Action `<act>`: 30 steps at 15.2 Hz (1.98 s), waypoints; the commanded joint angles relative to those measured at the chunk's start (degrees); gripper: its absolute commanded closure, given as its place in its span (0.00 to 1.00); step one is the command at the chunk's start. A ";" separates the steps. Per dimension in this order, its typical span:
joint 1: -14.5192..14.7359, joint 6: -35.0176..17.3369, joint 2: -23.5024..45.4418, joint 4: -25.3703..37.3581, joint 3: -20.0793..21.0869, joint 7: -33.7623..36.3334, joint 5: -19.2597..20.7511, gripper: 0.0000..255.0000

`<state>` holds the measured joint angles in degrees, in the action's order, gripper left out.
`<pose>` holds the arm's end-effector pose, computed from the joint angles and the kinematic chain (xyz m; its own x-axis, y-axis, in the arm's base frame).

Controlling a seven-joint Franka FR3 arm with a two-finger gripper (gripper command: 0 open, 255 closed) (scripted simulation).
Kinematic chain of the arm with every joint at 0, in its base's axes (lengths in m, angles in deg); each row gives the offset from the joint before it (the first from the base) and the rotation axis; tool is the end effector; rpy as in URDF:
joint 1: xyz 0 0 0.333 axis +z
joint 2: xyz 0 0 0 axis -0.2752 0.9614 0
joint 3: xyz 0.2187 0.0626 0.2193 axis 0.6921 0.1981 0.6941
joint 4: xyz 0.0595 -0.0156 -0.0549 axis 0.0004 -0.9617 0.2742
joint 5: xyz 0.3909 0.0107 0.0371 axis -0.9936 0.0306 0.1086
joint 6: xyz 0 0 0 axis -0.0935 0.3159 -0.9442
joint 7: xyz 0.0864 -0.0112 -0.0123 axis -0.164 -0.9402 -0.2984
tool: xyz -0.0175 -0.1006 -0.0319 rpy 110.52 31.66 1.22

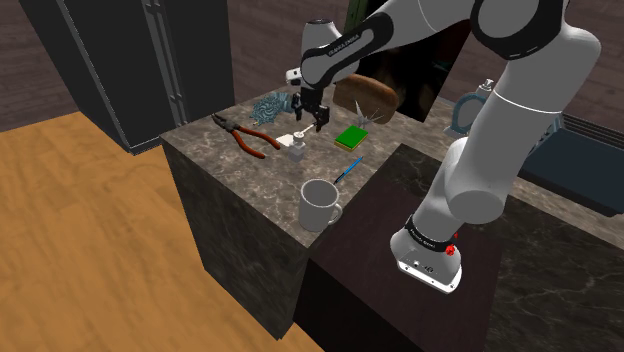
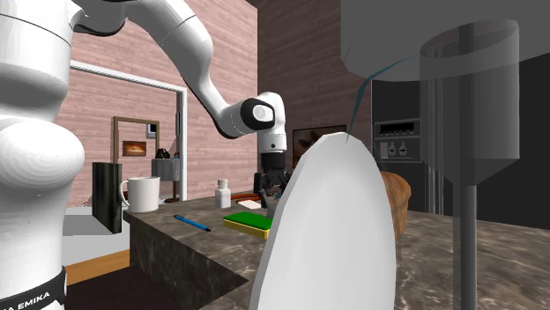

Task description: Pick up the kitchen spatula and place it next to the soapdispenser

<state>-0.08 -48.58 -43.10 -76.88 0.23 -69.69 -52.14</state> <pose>0.5227 -0.0581 0.3410 -0.0148 0.9977 -0.0663 0.9999 0.0148 0.0007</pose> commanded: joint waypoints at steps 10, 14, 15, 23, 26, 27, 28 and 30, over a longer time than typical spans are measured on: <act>0.00 -0.41 0.18 -0.22 0.01 -0.02 -0.08 1.00; 0.00 -0.41 0.18 -0.22 0.01 -0.02 -0.08 1.00; 0.00 -0.41 0.18 -0.22 0.01 -0.02 -0.07 1.00; 0.18 4.94 -3.15 1.99 0.05 0.71 1.25 1.00; 0.23 7.25 -4.40 3.12 0.12 0.94 1.68 1.00; 0.25 8.02 -4.79 3.52 0.15 1.00 1.80 1.00; 0.26 8.79 -5.16 3.94 0.18 1.06 1.92 1.00; 0.30 10.33 -5.87 4.80 0.25 1.16 2.14 1.00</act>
<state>0.18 -38.95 -48.48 -72.27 0.43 -68.67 -50.18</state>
